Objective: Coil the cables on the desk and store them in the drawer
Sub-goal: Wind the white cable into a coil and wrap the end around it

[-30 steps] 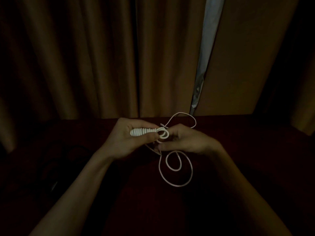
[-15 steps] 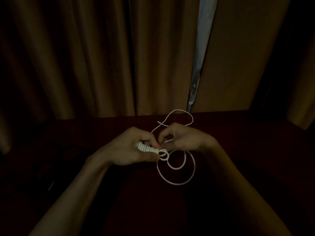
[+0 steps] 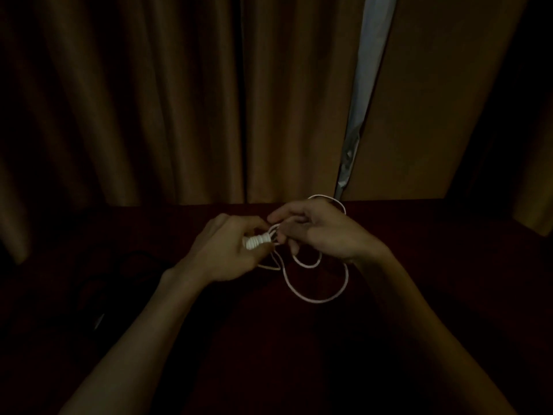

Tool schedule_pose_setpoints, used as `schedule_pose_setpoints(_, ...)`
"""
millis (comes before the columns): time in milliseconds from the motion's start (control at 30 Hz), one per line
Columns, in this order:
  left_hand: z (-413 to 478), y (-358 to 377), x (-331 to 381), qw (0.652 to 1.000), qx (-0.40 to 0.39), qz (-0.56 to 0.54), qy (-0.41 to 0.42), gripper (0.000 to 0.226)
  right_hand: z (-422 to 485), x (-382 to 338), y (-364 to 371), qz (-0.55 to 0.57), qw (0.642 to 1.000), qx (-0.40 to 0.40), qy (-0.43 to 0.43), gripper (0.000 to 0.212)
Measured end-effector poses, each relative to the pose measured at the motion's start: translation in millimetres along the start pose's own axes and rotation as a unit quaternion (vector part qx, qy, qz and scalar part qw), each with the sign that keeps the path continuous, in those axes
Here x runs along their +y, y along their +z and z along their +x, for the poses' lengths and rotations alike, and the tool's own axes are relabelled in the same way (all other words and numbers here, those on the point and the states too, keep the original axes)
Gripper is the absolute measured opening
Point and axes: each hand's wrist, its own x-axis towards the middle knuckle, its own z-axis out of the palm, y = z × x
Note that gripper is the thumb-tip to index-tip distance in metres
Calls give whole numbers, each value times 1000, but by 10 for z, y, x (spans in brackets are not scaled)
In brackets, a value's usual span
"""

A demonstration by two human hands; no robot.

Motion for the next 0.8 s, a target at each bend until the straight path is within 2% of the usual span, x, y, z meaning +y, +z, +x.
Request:
schedule_pose_setpoints(67,-3,0,-35,997,63,-31,-27,12,-14,-72,67,59,998,-10,-12,18)
schedule_pose_setpoints(133,7,11,-67,985,151,-58,-61,17,-12,-87,133,75,997,-16,-8,15)
schedule_pose_setpoints(233,37,-38,-148,958,260,-83,-89,16,-23,-46,160,79,995,-47,34,26)
schedule_pose_setpoints(367,11,-158,-369,942,298,-91,-127,19,-72,142,42,-97,990,-72,71,48)
schedule_pose_setpoints(400,-4,-176,-418,940,300,-87,-137,22,-77,191,10,-111,989,-64,76,52)
schedule_pose_setpoints(500,-14,-193,-513,936,309,-73,-153,25,-73,382,-110,-43,992,9,115,49)
schedule_pose_setpoints(633,-8,-163,-481,939,302,-56,-154,29,-75,649,-281,86,974,114,178,36)
schedule_pose_setpoints(800,-33,-162,-457,941,291,-38,-169,30,-62,675,-399,209,916,265,218,21)
